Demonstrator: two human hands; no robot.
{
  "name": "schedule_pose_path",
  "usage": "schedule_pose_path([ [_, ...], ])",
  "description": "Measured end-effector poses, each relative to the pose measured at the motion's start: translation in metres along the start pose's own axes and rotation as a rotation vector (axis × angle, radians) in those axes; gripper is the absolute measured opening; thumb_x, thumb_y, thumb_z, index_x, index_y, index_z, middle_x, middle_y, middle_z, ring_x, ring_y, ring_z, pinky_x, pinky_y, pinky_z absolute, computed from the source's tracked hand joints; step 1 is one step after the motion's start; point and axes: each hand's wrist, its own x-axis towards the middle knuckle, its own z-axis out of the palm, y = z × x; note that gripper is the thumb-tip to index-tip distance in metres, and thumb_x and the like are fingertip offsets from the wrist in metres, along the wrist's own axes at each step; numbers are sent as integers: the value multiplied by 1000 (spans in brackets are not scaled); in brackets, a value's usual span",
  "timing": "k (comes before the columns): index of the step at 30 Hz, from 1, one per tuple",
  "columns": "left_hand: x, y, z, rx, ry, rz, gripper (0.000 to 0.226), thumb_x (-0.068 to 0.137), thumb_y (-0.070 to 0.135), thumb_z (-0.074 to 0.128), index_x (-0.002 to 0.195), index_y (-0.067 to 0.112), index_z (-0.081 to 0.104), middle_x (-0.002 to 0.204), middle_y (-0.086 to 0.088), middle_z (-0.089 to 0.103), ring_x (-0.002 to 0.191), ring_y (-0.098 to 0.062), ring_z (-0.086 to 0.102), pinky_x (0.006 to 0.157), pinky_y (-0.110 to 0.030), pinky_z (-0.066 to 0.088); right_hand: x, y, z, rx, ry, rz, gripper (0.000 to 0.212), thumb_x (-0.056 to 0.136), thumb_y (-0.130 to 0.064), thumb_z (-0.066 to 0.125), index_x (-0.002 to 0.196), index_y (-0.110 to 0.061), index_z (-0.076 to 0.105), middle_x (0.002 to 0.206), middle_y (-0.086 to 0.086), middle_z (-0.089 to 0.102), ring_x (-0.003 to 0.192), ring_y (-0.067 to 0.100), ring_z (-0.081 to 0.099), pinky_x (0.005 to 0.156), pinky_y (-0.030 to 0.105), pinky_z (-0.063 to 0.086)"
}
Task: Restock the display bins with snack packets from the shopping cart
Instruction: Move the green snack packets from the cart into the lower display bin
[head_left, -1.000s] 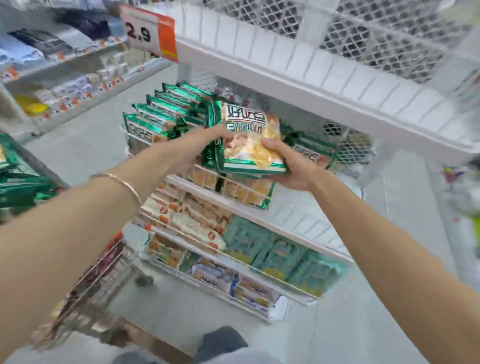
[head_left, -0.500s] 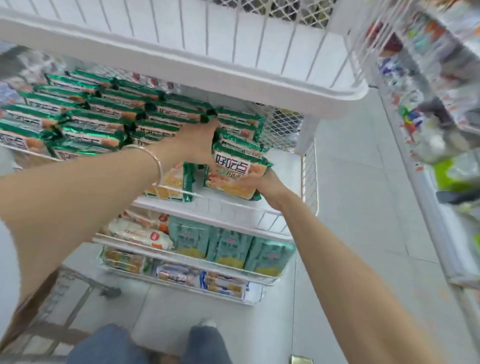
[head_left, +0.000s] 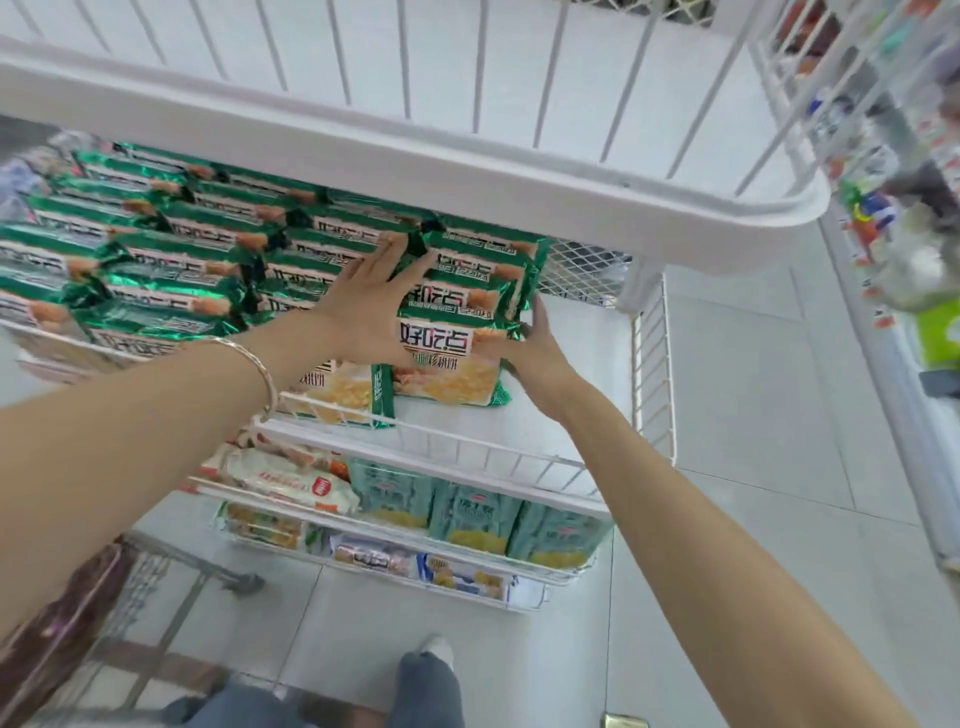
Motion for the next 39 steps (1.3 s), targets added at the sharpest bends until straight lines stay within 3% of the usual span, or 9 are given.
schedule_pose_path([
  [3,0,-3,5,60,7,41,132,66,82,66,156,34,-17,163,-4,-26,152,-27,-19,122,-49,-4,-11,0,-19,-940,101,-537,117,72,-44,84,158,-27,7,162,3,19,151,17,20,121,52,22],
  [5,2,-4,9,112,27,55,133,63,89,58,156,32,-19,164,-4,-24,152,-29,-17,123,-51,-1,0,10,-23,-1560,-53,-713,124,68,-66,77,159,-34,-1,167,10,-4,153,33,-5,118,67,2],
  [7,3,-4,13,145,58,66,132,64,91,54,156,30,-19,165,-3,-20,153,-29,-14,124,-52,1,15,22,-16,-1716,-146,-760,126,64,-73,74,158,-36,-1,167,15,-1,152,38,-4,117,69,0],
  [16,0,-5,17,159,128,86,122,73,84,53,158,28,-13,167,-3,-12,154,-29,-7,124,-49,-2,25,23,-6,-1816,-36,-695,113,75,-82,53,154,-40,-16,167,14,0,153,37,-7,119,65,-1],
  [19,-16,-13,5,29,186,104,102,85,77,44,160,26,-3,168,-4,4,154,-25,7,125,-45,4,11,9,-1,-1693,-16,-721,95,78,-84,45,156,-35,24,162,17,23,152,38,13,118,67,8],
  [21,-40,-32,0,-82,350,34,78,95,58,46,158,20,20,160,-9,33,147,-27,31,122,-47,20,6,-1,7,-1598,65,-878,71,83,-72,55,135,-25,59,145,19,50,141,38,39,115,65,22],
  [23,-71,-63,-1,-111,458,-39,57,100,41,47,150,15,38,148,-12,49,136,-30,45,114,-49,33,6,-11,27,-1497,135,-960,56,88,-59,58,123,-17,67,136,19,58,133,38,49,115,62,27],
  [30,-217,-191,21,-244,475,-417,50,100,38,35,143,13,43,136,-17,56,119,-35,55,96,-49,48,5,-27,212,-1435,-98,-1068,43,89,-45,68,116,-12,70,136,20,58,134,39,47,117,61,25],
  [39,-457,-333,95,-305,407,-921,48,103,28,47,149,15,40,143,-13,50,113,-33,57,86,-46,50,-29,81,498,-1284,-514,-1170,30,78,-29,78,98,-9,71,118,17,64,120,36,56,111,52,31],
])
